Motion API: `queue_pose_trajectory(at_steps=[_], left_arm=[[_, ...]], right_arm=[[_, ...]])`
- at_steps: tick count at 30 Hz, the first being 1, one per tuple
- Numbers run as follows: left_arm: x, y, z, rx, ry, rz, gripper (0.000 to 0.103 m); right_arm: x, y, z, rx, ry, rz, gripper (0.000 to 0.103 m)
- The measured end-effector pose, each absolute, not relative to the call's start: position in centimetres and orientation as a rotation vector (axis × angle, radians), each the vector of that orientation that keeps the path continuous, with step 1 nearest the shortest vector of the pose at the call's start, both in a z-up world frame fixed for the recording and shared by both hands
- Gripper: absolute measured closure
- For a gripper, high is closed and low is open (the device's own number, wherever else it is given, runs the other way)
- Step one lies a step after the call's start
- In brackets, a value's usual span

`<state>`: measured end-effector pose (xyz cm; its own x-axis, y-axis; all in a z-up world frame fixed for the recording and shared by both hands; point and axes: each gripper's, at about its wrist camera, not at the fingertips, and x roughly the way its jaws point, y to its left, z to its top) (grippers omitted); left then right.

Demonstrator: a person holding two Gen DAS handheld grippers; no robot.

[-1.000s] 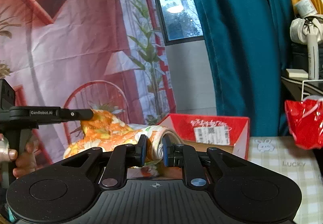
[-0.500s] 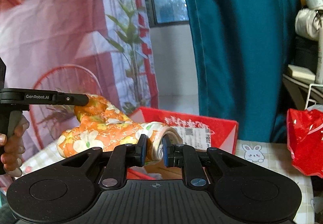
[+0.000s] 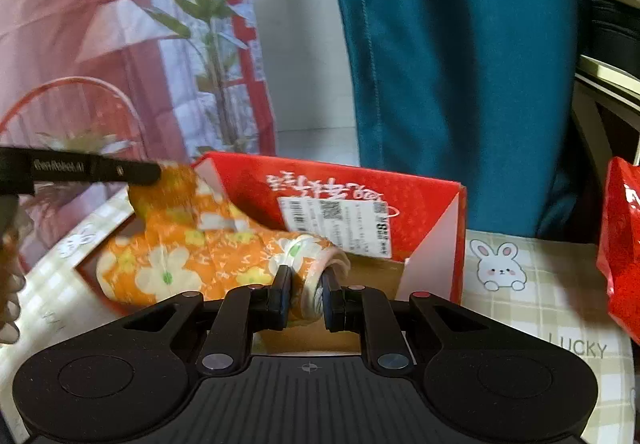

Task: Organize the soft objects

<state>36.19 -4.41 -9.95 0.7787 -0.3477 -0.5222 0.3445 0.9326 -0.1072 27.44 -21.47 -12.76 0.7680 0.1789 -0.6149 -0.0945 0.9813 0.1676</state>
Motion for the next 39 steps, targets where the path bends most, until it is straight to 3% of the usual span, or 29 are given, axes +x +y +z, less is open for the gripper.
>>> queue_pose_trajectory(at_steps=[1, 2, 4, 17, 39], left_arm=[[36.7, -4.9, -10.0, 0.013, 0.571, -0.364, 0.079], [37.2, -5.4, -10.1, 0.043, 0.585, -0.343, 0.059], [37.3, -5.9, -10.3, 0.087, 0.585, -0.320, 0.037], [33.5, -4.1, -10.7, 0.058, 0.673, -0.365, 0.036], [19.2, -0.4, -11.1, 0.050, 0.696, -0.429, 0.036]], right_arm=[[28.0, -21.5, -13.0, 0.128, 0.680, 0.135, 0.088], [28.5, -21.5, -13.2, 0.125, 0.684, 0.117, 0.086], [29.7, -21.2, -13.9, 0.097, 0.726, 0.062, 0.079], [27.5, -21.1, -14.0, 0.094, 0.757, 0.058, 0.077], [14.0, -16.6, -10.0, 0.174, 0.638, 0.195, 0.077]])
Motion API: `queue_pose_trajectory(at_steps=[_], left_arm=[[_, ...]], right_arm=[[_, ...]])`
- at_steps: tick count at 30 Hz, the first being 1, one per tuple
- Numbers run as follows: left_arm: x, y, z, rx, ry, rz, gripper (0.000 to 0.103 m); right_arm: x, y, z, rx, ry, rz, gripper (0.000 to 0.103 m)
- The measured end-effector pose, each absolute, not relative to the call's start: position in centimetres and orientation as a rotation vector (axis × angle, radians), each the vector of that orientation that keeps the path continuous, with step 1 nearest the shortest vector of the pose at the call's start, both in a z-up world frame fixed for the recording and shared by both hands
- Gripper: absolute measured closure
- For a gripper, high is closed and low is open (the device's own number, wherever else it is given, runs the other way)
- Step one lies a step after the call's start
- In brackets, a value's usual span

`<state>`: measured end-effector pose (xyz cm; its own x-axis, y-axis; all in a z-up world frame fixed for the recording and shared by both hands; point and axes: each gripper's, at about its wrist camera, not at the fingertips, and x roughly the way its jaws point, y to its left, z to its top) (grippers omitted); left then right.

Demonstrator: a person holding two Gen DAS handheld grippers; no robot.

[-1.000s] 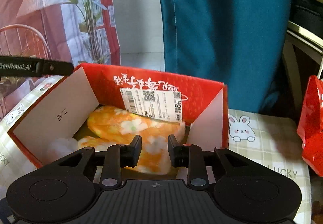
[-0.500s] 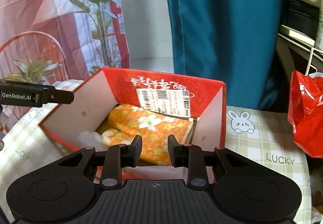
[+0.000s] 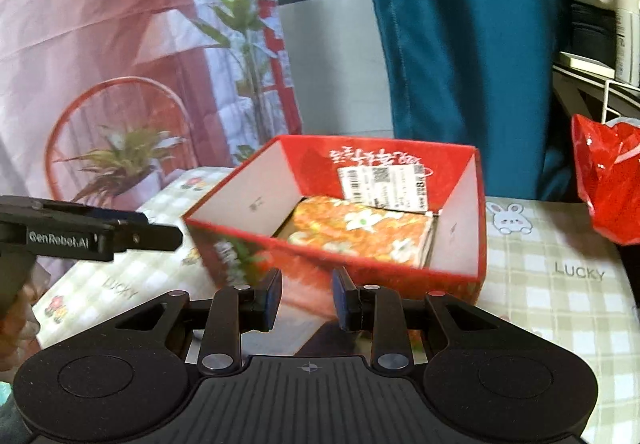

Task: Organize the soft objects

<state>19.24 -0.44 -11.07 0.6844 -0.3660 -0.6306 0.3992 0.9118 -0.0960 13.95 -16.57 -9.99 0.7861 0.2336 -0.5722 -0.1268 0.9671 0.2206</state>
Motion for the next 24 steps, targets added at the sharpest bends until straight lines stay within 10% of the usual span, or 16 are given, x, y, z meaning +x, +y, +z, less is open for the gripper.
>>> queue_pose_trajectory(at_steps=[24], left_arm=[[11.1, 3.9, -19.0, -0.022, 0.869, -0.411, 0.035]], right_arm=[[1.3, -13.2, -15.3, 0.047, 0.791, 0.244, 0.077]])
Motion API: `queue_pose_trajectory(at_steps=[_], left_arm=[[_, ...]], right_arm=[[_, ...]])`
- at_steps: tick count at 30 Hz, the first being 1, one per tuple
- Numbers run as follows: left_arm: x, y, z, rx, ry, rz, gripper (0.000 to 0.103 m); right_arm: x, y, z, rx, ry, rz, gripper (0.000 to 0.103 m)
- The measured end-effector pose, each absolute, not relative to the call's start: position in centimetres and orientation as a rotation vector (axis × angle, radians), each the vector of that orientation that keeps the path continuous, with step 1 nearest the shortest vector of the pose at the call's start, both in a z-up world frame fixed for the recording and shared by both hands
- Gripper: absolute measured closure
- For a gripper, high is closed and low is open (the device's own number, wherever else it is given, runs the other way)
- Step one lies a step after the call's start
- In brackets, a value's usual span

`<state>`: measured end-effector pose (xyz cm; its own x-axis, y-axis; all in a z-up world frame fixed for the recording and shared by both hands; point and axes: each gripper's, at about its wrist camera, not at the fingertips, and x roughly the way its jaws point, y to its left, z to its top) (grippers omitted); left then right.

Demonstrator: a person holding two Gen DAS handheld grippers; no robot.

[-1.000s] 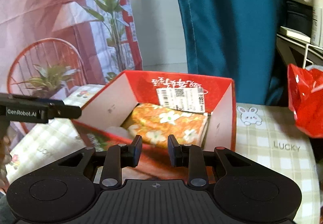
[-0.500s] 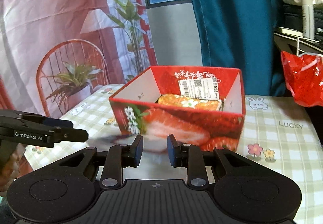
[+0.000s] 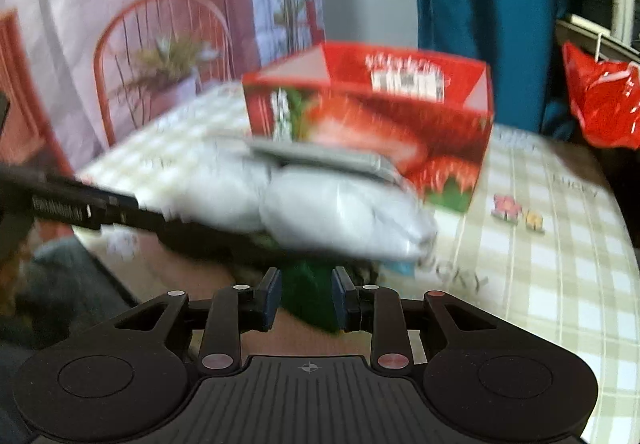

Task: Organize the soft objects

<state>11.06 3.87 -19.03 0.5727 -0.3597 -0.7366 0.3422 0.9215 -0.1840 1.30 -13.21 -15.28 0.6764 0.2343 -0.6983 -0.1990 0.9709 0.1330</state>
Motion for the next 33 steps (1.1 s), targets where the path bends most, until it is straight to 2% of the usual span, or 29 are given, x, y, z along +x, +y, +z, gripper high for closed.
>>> queue_pose_trajectory(at_steps=[6, 10, 14, 22, 24, 31, 33], left_arm=[[11.4, 3.2, -20.8, -0.020, 0.942, -0.419, 0.035], [11.6, 3.3, -21.9, -0.037, 0.985, -0.400, 0.028], [11.9, 3.8, -22.7, -0.061, 1.017, -0.385, 0.027], [12.6, 3.8, -23.6, -0.072, 1.037, -0.367, 0.024], [12.6, 3.7, -23.6, -0.064, 1.027, -0.366, 0.024], [13.2, 3.5, -23.8, -0.049, 1.003, -0.342, 0.024], [13.5, 3.2, -24.0, -0.033, 1.006, -0.341, 0.024]], right_arm=[[1.8, -13.2, -17.5, 0.074, 0.898, 0.234, 0.074], [2.0, -12.9, -18.5, 0.060, 0.952, 0.234, 0.061], [1.9, -12.4, -18.8, 0.029, 0.972, 0.237, 0.053], [2.3, -12.8, -20.3, 0.032, 1.047, 0.211, 0.051], [2.4, -13.1, -20.6, 0.047, 1.048, 0.211, 0.052], [2.7, -14.0, -20.8, 0.067, 1.007, 0.189, 0.090], [2.8, -14.4, -20.8, 0.078, 0.997, 0.179, 0.091]])
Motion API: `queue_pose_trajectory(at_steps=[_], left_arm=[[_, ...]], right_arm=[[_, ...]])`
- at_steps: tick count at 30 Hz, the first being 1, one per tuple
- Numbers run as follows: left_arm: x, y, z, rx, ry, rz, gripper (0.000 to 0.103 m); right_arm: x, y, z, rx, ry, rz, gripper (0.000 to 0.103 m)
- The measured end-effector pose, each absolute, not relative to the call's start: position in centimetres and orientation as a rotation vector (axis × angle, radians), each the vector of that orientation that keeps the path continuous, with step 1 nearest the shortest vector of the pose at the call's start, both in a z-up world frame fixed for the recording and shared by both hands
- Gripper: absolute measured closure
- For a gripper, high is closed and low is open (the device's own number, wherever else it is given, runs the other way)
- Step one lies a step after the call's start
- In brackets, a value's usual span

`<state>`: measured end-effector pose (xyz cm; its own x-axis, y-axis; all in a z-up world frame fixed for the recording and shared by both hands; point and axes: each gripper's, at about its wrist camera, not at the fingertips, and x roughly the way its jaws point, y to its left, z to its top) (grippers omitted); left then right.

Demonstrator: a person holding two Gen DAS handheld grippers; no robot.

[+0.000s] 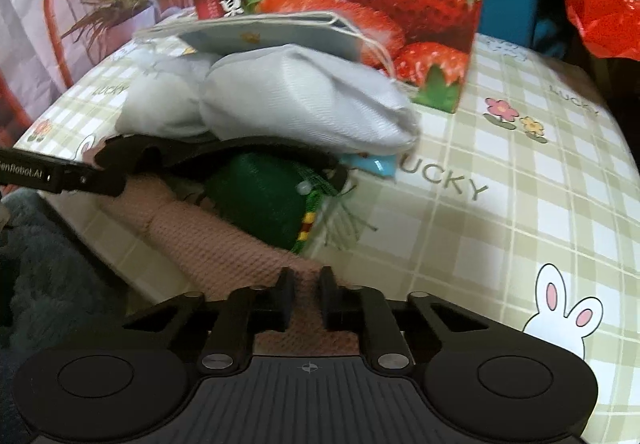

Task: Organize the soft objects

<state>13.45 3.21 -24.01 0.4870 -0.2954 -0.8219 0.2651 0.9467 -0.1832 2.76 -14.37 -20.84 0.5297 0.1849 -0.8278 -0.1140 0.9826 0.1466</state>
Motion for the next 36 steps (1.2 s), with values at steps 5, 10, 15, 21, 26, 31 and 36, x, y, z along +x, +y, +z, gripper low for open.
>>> queue_pose_trajectory(at_steps=[5, 10, 15, 21, 26, 31, 36], left_arm=[[14.0, 2.6, -24.6, 0.001, 1.000, -0.340, 0.022], [14.3, 2.5, -24.7, 0.014, 0.995, -0.336, 0.021], [14.6, 2.5, -24.9, 0.004, 0.984, -0.341, 0.020], [14.7, 2.2, -25.1, 0.035, 0.968, -0.351, 0.020], [14.6, 2.4, -25.2, 0.035, 0.958, -0.360, 0.020], [13.9, 2.6, -24.9, 0.027, 0.951, -0.372, 0.027], [13.4, 2.0, -24.7, 0.038, 0.943, -0.412, 0.051]], right_arm=[[2.5, -14.1, -20.4, 0.062, 0.982, 0.189, 0.077], [2.1, -12.8, -20.3, -0.001, 1.004, 0.243, 0.059], [2.2, -13.0, -20.8, 0.013, 1.038, 0.235, 0.052], [2.5, -12.7, -21.3, -0.001, 1.053, 0.234, 0.048], [2.1, -12.6, -21.1, 0.003, 1.044, 0.241, 0.048], [2.6, -12.7, -21.3, 0.006, 1.063, 0.232, 0.045], [2.4, -13.1, -21.5, 0.021, 1.040, 0.243, 0.062]])
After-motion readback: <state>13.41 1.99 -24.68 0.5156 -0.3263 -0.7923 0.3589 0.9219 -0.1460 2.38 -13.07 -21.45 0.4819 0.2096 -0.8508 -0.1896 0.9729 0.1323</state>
